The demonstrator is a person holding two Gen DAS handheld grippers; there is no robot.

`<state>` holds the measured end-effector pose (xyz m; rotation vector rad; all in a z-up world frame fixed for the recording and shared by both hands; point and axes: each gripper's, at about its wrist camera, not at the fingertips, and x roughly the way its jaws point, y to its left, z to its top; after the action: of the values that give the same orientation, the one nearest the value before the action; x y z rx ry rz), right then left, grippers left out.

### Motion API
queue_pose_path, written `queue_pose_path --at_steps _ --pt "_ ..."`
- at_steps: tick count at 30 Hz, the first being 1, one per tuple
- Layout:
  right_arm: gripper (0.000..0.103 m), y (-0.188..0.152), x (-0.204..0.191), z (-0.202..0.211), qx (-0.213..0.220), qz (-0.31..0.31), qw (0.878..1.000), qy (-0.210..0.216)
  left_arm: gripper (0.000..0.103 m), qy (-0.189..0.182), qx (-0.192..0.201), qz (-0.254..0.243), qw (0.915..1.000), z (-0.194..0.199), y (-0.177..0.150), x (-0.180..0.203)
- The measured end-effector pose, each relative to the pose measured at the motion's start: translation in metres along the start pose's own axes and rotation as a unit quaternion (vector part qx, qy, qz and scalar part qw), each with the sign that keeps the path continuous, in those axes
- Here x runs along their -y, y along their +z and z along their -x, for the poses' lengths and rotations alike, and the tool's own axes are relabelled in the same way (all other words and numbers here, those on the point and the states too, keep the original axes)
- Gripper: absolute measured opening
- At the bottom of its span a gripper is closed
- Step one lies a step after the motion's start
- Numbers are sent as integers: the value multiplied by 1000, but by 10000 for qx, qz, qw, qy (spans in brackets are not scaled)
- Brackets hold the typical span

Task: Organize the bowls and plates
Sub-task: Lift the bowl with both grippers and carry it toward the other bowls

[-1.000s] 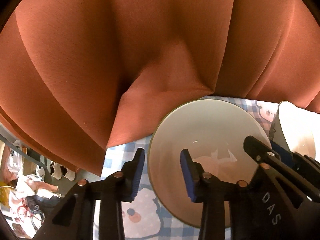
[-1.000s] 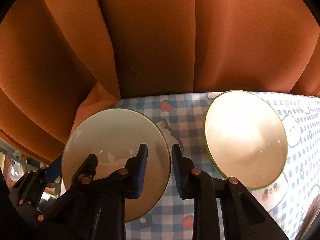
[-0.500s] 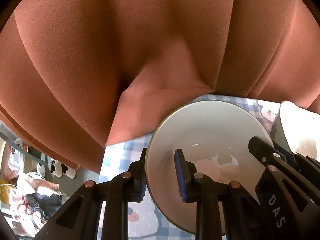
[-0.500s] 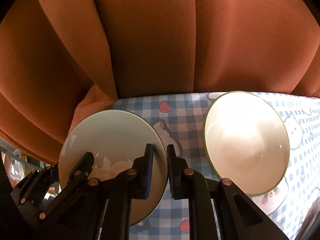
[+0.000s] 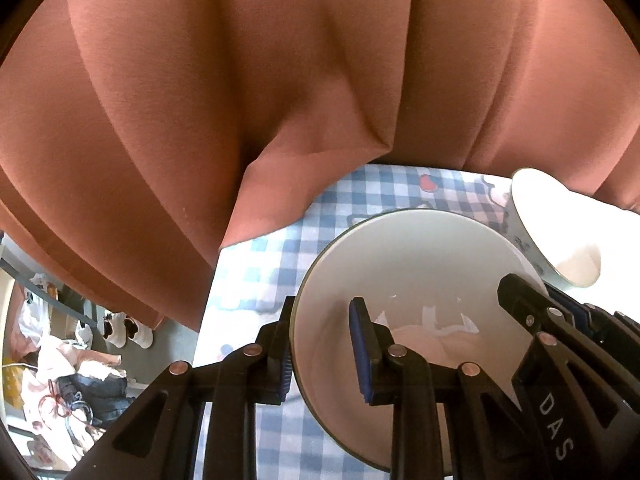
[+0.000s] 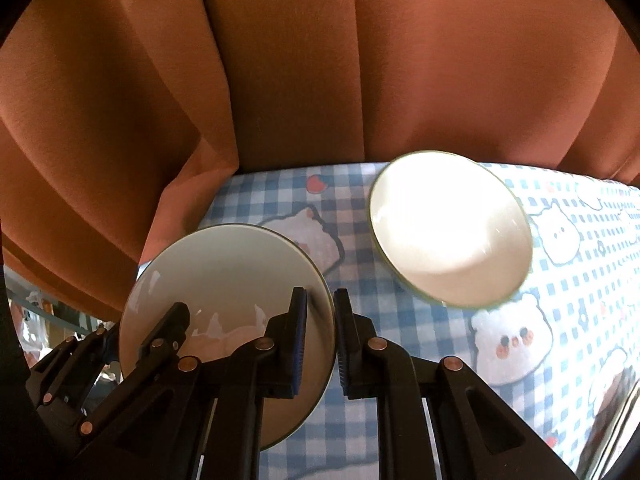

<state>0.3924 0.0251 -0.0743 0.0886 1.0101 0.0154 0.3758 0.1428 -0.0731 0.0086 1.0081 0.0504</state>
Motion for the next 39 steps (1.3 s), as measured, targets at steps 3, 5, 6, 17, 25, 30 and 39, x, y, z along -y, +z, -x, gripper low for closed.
queue_pose_path --at_steps 3,5,6,17,25,30,39 --pt "17 -9 0 17 29 -15 10000 -8 24 -24 24 -2 10000 13 -7 1" --pt "17 -14 1 25 51 -8 10000 -25 24 -43 50 5 10000 22 -11 2" --pt "17 -17 1 31 70 -5 10000 -34 24 -56 66 1 10000 28 -12 3" --pt "17 -44 8 106 365 -50 9992 -133 24 -194 387 -60 9990 96 -39 6" --pt "17 -73 17 156 585 -169 9979 -217 24 -287 540 -217 9979 136 -65 17" --pt "17 -92 30 181 610 -223 9976 -256 24 -340 578 -288 9973 155 -82 30" --pt "17 -123 68 209 692 -244 9970 -238 24 -325 674 -389 9964 180 -113 70"
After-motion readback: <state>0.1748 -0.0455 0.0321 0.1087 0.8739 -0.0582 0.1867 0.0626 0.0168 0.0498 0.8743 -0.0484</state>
